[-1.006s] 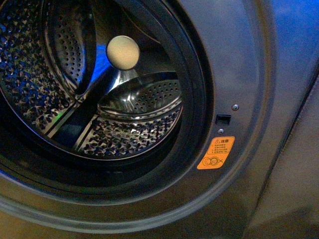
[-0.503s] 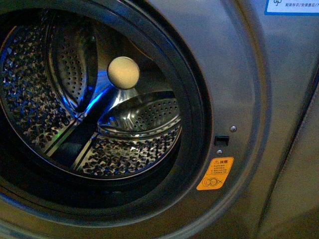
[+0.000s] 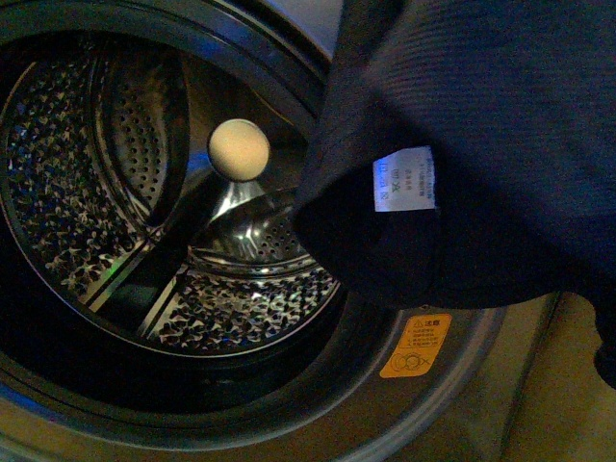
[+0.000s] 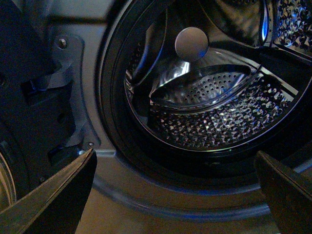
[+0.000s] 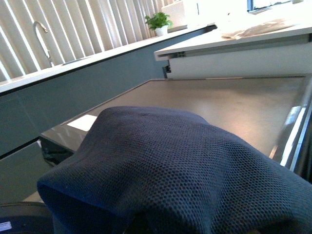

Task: Put clothes into washing machine

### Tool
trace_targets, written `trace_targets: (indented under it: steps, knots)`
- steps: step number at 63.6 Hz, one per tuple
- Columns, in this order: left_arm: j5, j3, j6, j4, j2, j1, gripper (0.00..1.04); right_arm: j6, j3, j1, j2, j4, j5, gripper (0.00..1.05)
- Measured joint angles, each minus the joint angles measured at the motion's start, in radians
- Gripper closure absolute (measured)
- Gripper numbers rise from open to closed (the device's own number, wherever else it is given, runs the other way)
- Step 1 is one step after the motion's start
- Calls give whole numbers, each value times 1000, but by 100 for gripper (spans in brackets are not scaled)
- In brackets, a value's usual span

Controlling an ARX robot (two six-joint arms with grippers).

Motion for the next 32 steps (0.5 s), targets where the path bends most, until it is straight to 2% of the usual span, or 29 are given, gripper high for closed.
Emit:
trace_targets:
  steps: [8, 17, 23, 32]
  knots:
    - [0, 0, 0, 0, 0, 0, 7, -55, 170, 183, 80, -138, 127, 99]
    - [0, 0, 0, 0, 0, 0, 7, -124, 274, 355, 137, -211, 261, 99]
    - [0, 0, 0, 0, 0, 0, 7, -153, 342, 417, 182, -235, 288, 99]
    - [0, 0, 0, 0, 0, 0, 7, -179, 419, 442, 230, -273, 308, 99]
